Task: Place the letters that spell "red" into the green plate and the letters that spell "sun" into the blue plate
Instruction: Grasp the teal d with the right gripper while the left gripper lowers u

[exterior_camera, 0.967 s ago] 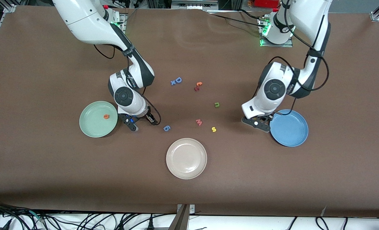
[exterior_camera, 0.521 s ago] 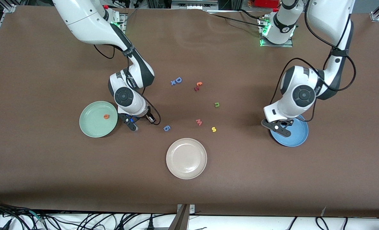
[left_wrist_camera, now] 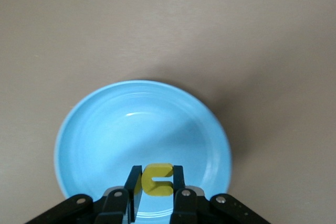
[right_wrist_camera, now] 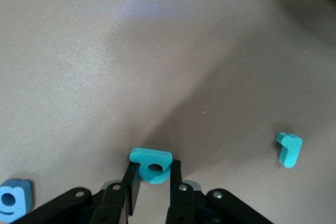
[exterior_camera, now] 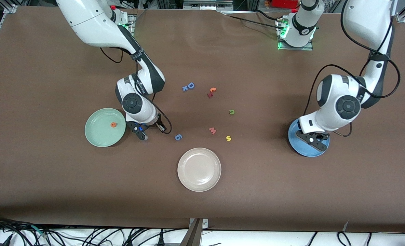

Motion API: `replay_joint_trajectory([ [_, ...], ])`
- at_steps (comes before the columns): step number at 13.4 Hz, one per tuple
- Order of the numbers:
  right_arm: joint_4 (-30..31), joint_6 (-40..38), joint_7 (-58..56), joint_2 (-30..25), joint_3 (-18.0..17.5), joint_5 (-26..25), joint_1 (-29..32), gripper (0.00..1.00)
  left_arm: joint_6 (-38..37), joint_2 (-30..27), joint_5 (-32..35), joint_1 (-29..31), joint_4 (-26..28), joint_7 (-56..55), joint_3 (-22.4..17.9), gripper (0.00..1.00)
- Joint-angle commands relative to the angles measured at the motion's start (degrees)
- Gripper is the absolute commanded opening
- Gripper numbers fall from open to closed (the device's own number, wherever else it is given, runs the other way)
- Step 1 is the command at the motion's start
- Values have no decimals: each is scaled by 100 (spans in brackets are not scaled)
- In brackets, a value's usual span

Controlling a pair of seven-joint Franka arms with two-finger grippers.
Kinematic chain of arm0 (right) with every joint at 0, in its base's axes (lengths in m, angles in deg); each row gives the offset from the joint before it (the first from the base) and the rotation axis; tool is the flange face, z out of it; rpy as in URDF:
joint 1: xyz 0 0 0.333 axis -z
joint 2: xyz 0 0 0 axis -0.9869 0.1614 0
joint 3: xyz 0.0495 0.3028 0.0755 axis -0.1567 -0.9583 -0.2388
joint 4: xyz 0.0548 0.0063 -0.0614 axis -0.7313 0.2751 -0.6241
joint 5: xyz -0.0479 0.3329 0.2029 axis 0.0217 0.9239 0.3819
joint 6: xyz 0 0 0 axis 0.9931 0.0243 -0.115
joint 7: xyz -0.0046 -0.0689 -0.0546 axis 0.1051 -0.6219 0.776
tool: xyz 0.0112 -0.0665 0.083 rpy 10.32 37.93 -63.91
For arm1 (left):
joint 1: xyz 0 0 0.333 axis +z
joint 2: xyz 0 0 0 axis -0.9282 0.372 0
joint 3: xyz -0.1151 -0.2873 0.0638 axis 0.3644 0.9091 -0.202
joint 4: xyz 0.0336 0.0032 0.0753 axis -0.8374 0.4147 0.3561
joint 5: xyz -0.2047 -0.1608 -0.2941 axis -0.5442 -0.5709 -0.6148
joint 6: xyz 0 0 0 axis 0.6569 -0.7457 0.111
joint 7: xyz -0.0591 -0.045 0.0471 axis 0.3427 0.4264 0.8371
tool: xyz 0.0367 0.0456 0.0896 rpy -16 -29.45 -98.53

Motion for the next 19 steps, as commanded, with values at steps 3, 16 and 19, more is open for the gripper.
replay_joint_trajectory([
  [3, -23, -51, 45, 9, 12, 91, -39, 19, -120, 361, 76, 198, -430, 315, 62, 22],
  [16, -355, -619, -25, -175, 47, 21, -48, 0, -77, 906, -65, 233, -967, 350, 62, 37],
  [19, -1164, -2183, -480, -316, 274, 12, 5, 0, -85, 924, -466, 469, -985, 350, 89, 100],
])
